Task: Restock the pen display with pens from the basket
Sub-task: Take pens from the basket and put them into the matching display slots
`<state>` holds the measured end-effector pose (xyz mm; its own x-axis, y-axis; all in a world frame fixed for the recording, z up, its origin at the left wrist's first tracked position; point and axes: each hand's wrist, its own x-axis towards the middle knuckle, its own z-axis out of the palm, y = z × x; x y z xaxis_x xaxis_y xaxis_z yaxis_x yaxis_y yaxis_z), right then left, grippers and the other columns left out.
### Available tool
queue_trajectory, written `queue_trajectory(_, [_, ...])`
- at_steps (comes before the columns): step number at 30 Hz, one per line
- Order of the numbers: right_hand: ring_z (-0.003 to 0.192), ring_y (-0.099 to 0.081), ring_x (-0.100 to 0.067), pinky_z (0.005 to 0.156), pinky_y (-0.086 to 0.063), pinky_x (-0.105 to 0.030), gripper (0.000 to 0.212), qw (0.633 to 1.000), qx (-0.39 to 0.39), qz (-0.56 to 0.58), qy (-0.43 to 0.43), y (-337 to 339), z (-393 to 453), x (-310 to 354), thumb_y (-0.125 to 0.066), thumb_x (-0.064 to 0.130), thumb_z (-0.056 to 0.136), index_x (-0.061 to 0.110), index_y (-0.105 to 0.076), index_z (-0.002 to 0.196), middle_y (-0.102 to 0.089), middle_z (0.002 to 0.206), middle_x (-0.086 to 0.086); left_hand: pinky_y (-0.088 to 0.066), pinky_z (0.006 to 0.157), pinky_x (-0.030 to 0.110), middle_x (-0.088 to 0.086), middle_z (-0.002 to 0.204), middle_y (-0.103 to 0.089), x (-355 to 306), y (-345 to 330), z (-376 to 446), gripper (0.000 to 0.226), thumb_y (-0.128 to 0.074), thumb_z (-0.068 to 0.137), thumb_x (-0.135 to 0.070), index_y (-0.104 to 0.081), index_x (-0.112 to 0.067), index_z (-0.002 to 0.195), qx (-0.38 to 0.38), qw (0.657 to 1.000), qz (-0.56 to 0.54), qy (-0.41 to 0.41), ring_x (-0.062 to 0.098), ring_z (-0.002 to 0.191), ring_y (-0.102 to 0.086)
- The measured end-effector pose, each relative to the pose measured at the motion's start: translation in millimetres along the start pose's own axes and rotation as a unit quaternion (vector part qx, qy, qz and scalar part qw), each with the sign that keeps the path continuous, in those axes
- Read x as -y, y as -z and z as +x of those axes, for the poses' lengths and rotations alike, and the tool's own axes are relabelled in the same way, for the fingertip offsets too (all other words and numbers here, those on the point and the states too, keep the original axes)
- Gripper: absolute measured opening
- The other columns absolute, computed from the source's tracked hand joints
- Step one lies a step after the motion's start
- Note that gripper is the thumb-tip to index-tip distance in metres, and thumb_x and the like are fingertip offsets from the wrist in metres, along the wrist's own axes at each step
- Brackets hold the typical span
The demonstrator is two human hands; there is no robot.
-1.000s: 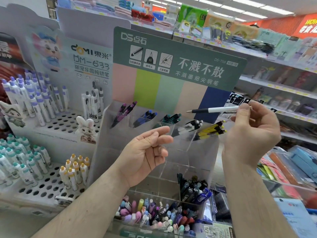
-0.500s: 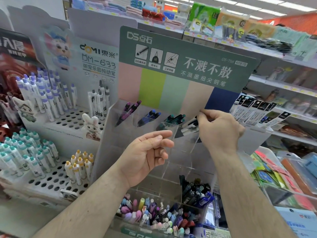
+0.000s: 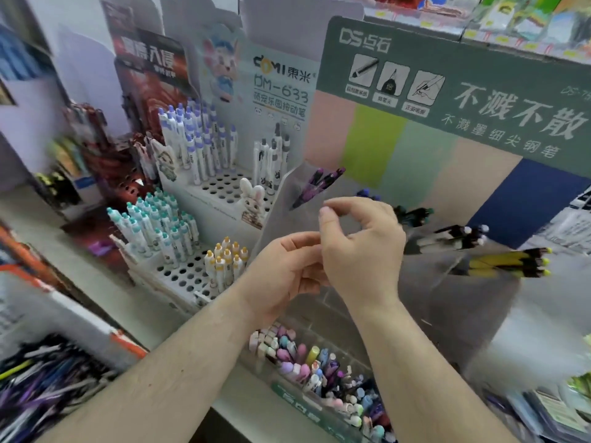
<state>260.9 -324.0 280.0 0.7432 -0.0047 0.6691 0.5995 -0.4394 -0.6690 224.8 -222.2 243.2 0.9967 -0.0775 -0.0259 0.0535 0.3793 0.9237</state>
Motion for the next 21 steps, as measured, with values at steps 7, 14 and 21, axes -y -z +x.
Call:
queue_trajectory(7, [0.086,-0.066,-0.014,0.084,-0.054,-0.037,0.015,0.967,0.2,0.099,-0.123,-79.8,-51.9,23.4,-0.068,0.02,0.082,0.033,-0.068,0.075,-0.07,0.079,0.009,-0.051,0.066,0.031,0.013,0.089,-0.068,1.0,60.9,-55.6,0.025,-0.05,0.095,-0.007,-0.075,-0.013,0.093,-0.149,0.989,0.004,-0.008,0.02,0.074,-0.062])
queue_trajectory(14, [0.078,-0.061,-0.006,0.074,-0.049,-0.022,0.011,0.918,0.364,0.081,-0.135,-155.0,-130.6,46.9,-0.065,0.013,0.086,0.018,-0.074,0.083,-0.068,0.075,0.01,-0.045,0.071,0.035,-0.002,0.069,-0.065,31.5,154.8,-124.8,0.051,-0.043,0.093,0.005,-0.076,-0.03,0.076,-0.243,0.964,0.101,0.046,0.014,0.068,-0.058])
queue_trajectory(21, [0.097,-0.062,-0.017,0.086,-0.05,-0.033,0.016,0.852,0.513,-0.006,-0.1,-206.3,-204.4,60.4,-0.06,0.019,0.09,0.019,-0.074,0.096,-0.07,0.094,0.006,-0.048,0.07,0.028,0.003,0.08,-0.069,74.1,230.2,-190.8,0.027,-0.048,0.09,0.003,-0.068,-0.014,0.096,-0.277,0.937,0.156,0.145,0.011,0.073,-0.063])
